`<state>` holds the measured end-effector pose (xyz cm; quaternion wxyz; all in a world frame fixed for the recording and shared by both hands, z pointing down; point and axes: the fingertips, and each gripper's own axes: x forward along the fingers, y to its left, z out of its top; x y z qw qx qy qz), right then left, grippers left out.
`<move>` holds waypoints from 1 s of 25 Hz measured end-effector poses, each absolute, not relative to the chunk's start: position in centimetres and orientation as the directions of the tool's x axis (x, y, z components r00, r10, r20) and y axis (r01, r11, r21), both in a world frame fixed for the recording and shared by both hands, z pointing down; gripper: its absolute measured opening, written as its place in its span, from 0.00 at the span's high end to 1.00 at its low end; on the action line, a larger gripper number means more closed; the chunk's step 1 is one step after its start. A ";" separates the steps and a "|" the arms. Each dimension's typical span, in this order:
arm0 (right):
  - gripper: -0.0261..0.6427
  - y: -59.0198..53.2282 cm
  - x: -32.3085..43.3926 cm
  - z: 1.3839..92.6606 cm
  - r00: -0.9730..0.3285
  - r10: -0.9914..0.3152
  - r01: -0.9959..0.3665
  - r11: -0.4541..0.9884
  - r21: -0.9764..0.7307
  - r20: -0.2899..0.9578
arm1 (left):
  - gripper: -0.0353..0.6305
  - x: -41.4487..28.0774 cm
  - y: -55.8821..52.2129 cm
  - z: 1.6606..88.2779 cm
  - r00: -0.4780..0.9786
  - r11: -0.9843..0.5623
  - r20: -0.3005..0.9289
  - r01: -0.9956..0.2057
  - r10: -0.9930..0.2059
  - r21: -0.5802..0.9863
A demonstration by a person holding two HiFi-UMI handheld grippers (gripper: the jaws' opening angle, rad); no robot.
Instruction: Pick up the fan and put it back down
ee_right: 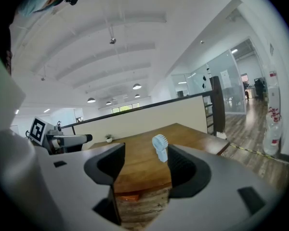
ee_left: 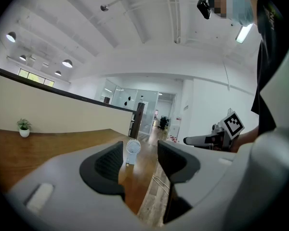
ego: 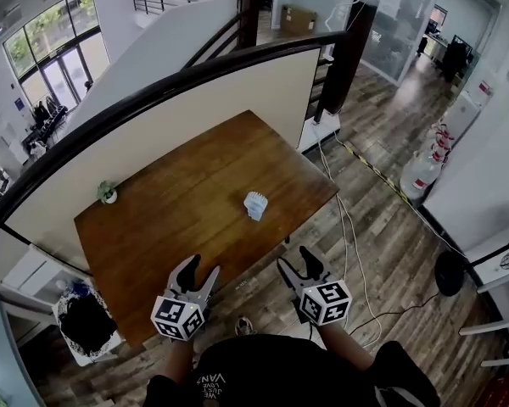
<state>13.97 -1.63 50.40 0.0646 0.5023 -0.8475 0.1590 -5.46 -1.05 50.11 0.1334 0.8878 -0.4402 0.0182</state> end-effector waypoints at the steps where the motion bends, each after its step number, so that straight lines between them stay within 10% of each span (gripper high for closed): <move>1: 0.60 -2.0 13.8 50.5 -0.481 -0.835 -0.875 0.437 -0.208 0.268 | 0.63 -5.8 -1.5 50.2 0.616 -0.582 0.151 -0.783 -0.773 0.217; 25: 0.59 -13.5 12.2 54.2 -0.556 -0.758 -0.828 0.540 -0.150 0.340 | 0.63 -5.7 -10.8 53.7 0.583 -0.527 0.211 -0.806 -0.785 0.269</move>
